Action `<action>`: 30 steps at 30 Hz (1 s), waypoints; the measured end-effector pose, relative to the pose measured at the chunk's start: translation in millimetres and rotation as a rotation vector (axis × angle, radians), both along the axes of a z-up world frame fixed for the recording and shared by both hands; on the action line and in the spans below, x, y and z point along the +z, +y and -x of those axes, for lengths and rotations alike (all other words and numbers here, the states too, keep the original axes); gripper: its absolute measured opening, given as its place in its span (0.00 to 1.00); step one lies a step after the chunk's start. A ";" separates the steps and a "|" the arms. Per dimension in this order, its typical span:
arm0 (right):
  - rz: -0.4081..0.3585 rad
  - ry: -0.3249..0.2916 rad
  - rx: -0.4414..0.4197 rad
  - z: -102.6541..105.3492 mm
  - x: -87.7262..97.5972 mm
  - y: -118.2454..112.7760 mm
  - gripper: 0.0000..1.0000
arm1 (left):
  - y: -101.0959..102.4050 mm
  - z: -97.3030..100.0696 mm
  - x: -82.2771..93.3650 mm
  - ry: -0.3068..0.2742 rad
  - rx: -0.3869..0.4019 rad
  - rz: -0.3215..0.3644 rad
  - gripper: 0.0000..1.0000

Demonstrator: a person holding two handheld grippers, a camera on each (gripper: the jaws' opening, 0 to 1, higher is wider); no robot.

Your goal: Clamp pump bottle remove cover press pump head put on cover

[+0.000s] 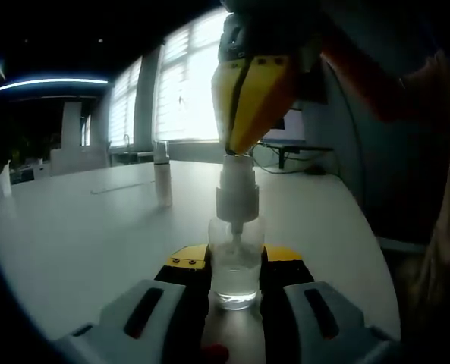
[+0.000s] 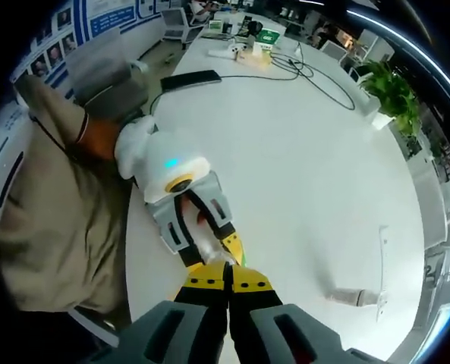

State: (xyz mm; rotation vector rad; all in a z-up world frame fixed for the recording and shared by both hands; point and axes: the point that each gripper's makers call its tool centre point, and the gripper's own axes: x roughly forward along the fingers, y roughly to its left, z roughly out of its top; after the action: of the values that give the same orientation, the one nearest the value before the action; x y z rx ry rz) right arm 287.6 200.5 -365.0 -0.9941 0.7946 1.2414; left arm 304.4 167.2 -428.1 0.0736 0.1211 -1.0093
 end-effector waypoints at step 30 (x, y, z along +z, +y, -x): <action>-0.044 -0.025 0.025 0.8 8.2 -2.0 0.00 | -3.2 1.8 0.5 -0.004 -0.001 -0.001 0.16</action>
State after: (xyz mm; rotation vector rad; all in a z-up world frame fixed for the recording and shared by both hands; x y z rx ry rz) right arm 286.8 198.5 -356.8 -0.9846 0.7351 1.2602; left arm 302.6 164.0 -427.6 0.0762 0.1180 -1.0101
